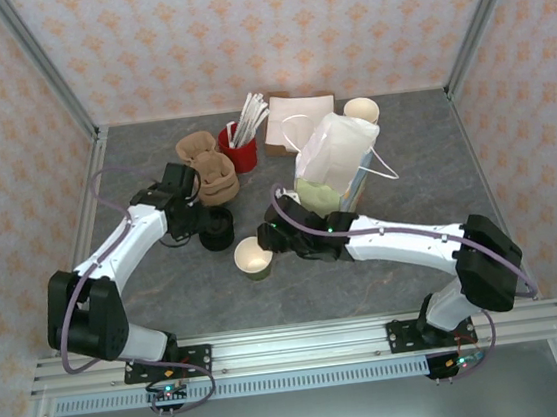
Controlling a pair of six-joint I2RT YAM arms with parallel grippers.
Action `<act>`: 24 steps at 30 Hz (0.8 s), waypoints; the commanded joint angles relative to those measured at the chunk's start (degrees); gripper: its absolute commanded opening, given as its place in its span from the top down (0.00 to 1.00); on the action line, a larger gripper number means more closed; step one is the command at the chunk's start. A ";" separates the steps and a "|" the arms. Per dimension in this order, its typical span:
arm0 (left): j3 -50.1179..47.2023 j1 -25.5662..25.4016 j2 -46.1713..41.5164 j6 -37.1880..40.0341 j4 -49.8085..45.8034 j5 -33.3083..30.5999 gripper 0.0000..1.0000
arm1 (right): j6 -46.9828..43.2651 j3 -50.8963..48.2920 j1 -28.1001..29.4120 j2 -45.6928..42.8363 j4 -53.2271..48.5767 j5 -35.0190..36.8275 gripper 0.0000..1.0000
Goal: Pack the takeout coffee
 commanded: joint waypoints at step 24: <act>17.29 -12.08 -14.21 -0.27 -20.95 -4.23 0.87 | -3.60 29.89 -1.61 8.21 -18.29 -2.09 0.52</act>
